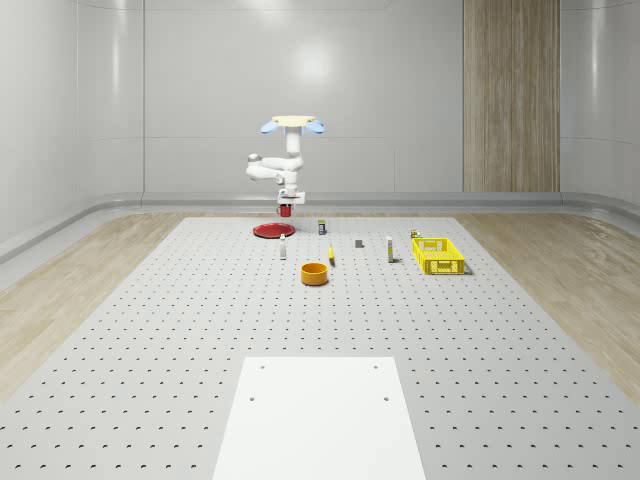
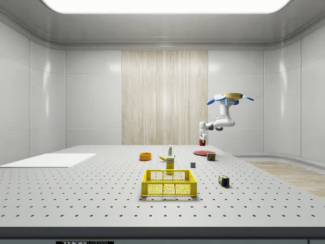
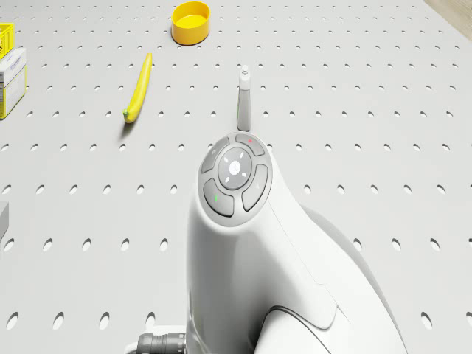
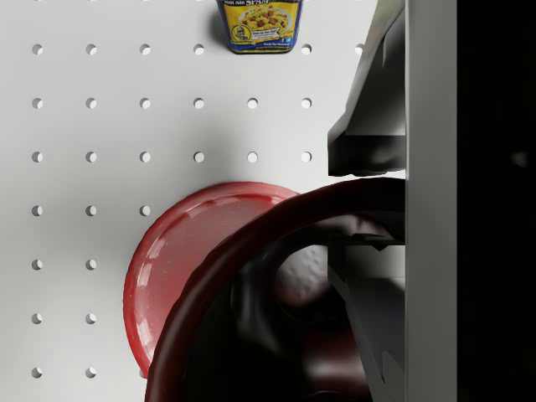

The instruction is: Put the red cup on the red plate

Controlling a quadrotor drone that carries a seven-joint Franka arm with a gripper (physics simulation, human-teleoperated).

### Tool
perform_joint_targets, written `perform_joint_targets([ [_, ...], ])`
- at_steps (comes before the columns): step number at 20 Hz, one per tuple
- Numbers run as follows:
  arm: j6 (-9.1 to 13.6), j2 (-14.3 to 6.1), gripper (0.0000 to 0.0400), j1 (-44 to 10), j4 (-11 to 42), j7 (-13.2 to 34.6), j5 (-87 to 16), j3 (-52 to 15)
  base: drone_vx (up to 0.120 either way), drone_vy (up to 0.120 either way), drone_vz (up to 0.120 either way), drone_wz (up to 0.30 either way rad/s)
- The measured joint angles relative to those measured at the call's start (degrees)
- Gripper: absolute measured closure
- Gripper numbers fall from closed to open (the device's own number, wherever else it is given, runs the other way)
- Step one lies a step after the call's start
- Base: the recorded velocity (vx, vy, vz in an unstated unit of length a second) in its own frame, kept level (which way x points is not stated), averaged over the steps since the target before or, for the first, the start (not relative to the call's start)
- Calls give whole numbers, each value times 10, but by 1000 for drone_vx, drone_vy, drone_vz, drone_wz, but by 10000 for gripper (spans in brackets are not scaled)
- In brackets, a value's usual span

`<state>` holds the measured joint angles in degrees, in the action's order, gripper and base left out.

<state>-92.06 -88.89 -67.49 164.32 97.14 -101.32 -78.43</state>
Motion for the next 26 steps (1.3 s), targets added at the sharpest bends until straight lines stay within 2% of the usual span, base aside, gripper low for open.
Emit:
perform_joint_targets([
  [4,-1,-1,300,0,0,0,0,0,-60,-120,0,0],
  [11,-3,-3,300,-1,0,0,1,0,-6,-6,-120,0],
  [15,-4,-4,300,-1,0,1,2,-1,-120,0,-120,0],
  [20,-5,-5,300,-1,0,1,2,-1,-16,-112,-8,0],
  [26,-11,-7,300,-3,-3,1,-13,16,0,-7,0,0],
])
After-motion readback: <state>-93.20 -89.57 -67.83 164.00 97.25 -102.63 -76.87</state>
